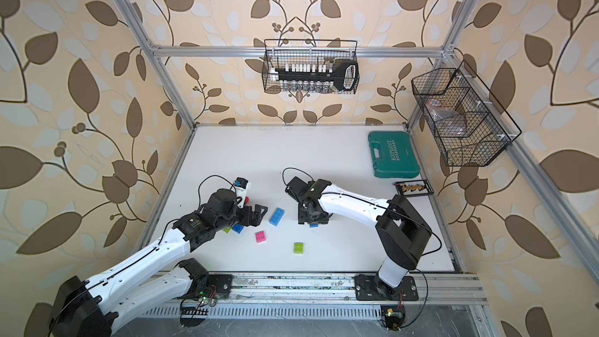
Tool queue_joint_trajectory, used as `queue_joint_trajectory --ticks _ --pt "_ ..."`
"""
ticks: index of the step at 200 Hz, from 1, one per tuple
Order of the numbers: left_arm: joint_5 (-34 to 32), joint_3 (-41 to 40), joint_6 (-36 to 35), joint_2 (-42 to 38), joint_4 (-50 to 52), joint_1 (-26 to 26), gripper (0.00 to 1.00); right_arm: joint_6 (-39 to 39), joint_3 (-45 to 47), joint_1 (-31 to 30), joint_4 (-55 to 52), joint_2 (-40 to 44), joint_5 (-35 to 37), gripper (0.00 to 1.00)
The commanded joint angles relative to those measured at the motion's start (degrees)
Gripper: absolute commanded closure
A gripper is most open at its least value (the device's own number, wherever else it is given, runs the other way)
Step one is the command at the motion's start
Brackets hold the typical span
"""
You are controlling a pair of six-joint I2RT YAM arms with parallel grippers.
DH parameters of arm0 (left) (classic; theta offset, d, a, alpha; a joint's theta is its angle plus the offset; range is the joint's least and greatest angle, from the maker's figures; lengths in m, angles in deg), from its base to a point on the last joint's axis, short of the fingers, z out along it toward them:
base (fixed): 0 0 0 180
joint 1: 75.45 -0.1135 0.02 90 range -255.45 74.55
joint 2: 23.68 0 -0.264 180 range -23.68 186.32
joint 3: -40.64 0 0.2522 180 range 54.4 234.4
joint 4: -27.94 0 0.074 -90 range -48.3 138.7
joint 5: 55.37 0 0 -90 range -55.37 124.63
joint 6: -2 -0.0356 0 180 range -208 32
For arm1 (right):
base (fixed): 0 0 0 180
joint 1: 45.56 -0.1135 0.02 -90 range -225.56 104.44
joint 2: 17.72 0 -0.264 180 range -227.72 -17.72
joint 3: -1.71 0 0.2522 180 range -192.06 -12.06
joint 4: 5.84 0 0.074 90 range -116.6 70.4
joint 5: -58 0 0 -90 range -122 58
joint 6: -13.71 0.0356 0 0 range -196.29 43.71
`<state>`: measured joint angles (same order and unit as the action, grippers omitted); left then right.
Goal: Assemble a spoon with lego
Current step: Pick up the lego brick from the center of the board.
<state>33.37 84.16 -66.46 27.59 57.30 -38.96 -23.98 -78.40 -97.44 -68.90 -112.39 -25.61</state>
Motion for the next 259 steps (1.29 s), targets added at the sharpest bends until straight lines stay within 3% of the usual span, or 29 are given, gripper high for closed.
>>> queue_joint_trajectory --ticks 1,54,118,180,238,259 --pt "-1.2 0.0 0.4 -1.8 0.4 0.4 0.01 6.9 0.9 -5.3 -2.7 1.9 0.6 0.40" --pt "-2.0 -1.9 1.6 -3.9 1.4 0.4 0.01 10.7 2.7 -9.6 2.2 -1.5 -3.6 0.43" --pt "-3.0 -2.7 2.1 -4.6 1.9 0.4 0.01 10.2 3.3 -10.4 5.8 -6.3 -8.3 0.46" --pt "-3.0 -2.9 2.1 -4.2 1.8 0.4 0.01 11.6 4.6 -10.7 5.4 -6.8 -8.2 0.51" --pt "-2.5 -3.5 2.2 -3.7 1.4 0.4 0.01 11.0 4.2 -10.6 5.1 -7.9 -8.3 0.67" --pt "-1.9 -3.8 1.8 -3.8 1.0 0.4 0.01 10.1 3.3 -10.7 3.9 -6.9 -7.2 0.79"
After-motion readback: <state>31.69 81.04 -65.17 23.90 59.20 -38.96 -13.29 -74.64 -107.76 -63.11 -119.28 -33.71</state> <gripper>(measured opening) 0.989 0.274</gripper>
